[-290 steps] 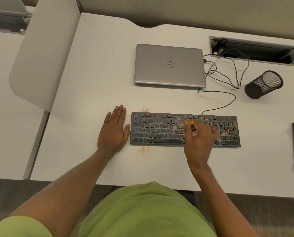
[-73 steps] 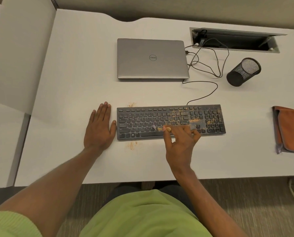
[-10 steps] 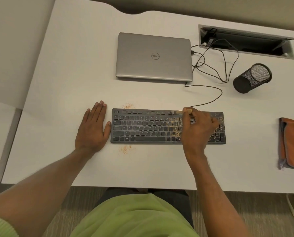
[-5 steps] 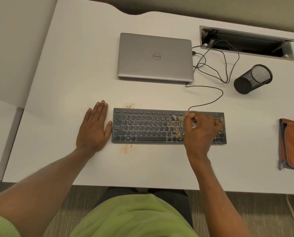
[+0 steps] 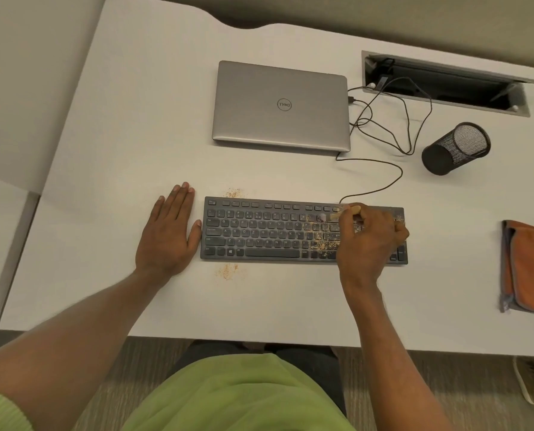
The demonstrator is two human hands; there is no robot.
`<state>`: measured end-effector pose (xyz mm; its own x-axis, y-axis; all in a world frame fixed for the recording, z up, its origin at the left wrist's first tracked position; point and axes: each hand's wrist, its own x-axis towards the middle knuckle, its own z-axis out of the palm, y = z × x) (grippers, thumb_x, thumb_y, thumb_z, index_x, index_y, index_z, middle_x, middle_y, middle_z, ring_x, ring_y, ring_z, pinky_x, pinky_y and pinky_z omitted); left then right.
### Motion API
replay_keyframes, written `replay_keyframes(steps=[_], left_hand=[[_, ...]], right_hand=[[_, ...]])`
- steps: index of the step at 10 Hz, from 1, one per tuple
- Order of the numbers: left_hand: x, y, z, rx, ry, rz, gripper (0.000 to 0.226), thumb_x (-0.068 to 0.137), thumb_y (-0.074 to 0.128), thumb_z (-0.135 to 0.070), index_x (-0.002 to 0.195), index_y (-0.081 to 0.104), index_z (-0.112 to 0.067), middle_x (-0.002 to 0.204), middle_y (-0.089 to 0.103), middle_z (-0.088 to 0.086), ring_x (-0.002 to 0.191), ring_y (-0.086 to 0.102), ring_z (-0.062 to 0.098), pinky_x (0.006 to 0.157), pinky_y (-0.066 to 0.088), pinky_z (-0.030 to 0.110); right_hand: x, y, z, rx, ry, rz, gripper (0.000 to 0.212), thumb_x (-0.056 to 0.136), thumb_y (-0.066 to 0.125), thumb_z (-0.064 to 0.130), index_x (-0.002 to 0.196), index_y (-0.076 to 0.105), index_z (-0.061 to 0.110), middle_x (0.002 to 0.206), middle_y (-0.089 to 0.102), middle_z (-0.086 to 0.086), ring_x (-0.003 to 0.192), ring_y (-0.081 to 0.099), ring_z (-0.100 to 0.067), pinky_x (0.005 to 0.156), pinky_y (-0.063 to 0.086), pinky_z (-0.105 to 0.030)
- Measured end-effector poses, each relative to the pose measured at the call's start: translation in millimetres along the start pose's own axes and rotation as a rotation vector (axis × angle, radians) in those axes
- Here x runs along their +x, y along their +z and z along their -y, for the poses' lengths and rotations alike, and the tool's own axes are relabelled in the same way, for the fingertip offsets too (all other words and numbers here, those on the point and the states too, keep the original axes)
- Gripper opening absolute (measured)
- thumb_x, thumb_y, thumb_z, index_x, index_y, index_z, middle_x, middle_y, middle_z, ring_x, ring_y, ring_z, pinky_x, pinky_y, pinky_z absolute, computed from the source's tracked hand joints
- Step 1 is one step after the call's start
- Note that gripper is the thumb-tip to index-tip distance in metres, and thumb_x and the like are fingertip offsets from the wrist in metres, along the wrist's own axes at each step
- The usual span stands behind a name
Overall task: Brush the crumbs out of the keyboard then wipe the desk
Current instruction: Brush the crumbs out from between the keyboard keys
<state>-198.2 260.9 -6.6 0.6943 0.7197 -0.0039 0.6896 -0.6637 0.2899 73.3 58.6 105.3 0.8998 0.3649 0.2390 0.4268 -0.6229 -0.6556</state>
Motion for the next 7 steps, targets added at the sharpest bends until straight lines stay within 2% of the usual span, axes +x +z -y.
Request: replay_keyframes(steps=[2, 4, 5, 6, 7], left_hand=[[-0.5, 0.3, 0.4, 0.004, 0.000, 0.001, 0.070, 0.109, 0.029, -0.041, 0.171, 0.016, -0.013, 0.179, 0.015, 0.004, 0.166, 0.008, 0.015, 0.135, 0.011, 0.043], [-0.4, 0.7, 0.4, 0.010, 0.005, -0.004, 0.069, 0.110, 0.030, -0.040, 0.171, 0.016, -0.013, 0.179, 0.015, 0.004, 0.166, 0.009, 0.015, 0.135, 0.012, 0.043], [-0.5, 1.5, 1.5, 0.011, 0.007, -0.003, 0.069, 0.110, 0.030, -0.040, 0.171, 0.016, -0.013, 0.179, 0.015, 0.003, 0.166, 0.009, 0.015, 0.135, 0.011, 0.043], [-0.2, 1.7, 2.4, 0.017, 0.005, 0.003, 0.069, 0.110, 0.029, -0.041, 0.172, 0.014, -0.014, 0.179, 0.014, 0.003, 0.166, 0.007, 0.014, 0.135, 0.012, 0.043], [-0.6, 1.9, 1.8, 0.016, 0.006, 0.005, 0.069, 0.110, 0.029, -0.041, 0.172, 0.014, -0.014, 0.179, 0.013, 0.003, 0.166, 0.006, 0.013, 0.135, 0.012, 0.043]], right_hand=[[1.6, 0.6, 3.1, 0.014, -0.003, 0.001, 0.017, 0.102, 0.061, 0.029, 0.101, 0.078, 0.023, 0.080, 0.058, 0.018, 0.088, 0.044, 0.004, 0.100, 0.037, -0.056], [0.0, 0.6, 1.0, 0.022, -0.003, -0.003, 0.015, 0.100, 0.064, 0.021, 0.087, 0.072, 0.018, 0.075, 0.055, 0.016, 0.083, 0.043, 0.002, 0.099, 0.037, -0.061], [-2.1, 2.0, 7.0, 0.109, -0.013, 0.023, 0.012, 0.101, 0.065, 0.026, 0.097, 0.075, 0.021, 0.080, 0.060, 0.020, 0.093, 0.047, 0.010, 0.101, 0.036, -0.061], [-5.0, 6.7, 12.0, 0.147, -0.034, 0.044, 0.010, 0.100, 0.069, 0.026, 0.100, 0.077, 0.021, 0.086, 0.059, 0.030, 0.104, 0.040, 0.023, 0.101, 0.038, -0.062], [-6.2, 9.8, 8.1, 0.109, -0.040, 0.091, 0.014, 0.100, 0.066, 0.028, 0.095, 0.077, 0.021, 0.084, 0.068, 0.015, 0.101, 0.046, 0.016, 0.102, 0.036, -0.062]])
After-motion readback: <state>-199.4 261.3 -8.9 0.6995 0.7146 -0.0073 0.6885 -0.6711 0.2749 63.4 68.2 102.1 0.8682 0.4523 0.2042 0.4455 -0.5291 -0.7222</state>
